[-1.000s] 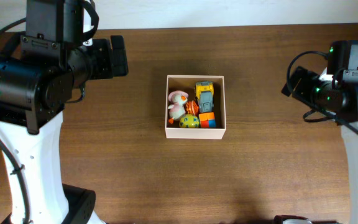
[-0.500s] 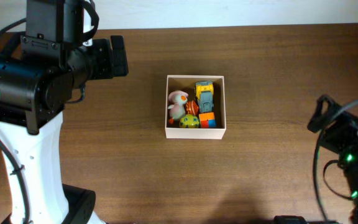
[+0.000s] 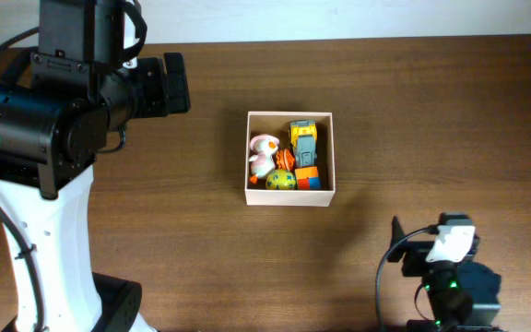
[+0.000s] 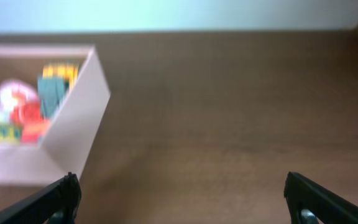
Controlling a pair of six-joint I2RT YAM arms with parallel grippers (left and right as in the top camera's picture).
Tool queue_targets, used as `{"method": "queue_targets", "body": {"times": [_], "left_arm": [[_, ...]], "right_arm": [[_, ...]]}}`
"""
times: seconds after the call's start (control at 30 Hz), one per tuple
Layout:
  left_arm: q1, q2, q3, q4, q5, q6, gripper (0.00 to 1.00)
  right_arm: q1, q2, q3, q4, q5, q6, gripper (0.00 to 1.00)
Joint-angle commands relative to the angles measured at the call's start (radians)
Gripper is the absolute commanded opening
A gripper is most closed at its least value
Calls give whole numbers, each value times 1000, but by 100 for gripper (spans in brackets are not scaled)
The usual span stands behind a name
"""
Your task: Pack container
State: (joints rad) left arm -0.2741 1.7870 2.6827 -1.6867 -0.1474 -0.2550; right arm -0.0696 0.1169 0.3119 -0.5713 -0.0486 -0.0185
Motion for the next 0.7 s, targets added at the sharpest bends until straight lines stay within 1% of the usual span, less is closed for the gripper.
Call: {"method": "queue_targets", "body": {"times": [0.0,0.33,0.67], "left_arm": [[4,-3,2,0,-10,-10,99],[4,-3,2,-1,-10,-10,99],[4,-3,2,-1,-10,-10,99]], "right_arm": [[-5,-96,-85,16,-53,-6,99],[-5,-114,-164,19,-52,-7,99],[-5,-113,-163,22,-53,-7,99]]}}
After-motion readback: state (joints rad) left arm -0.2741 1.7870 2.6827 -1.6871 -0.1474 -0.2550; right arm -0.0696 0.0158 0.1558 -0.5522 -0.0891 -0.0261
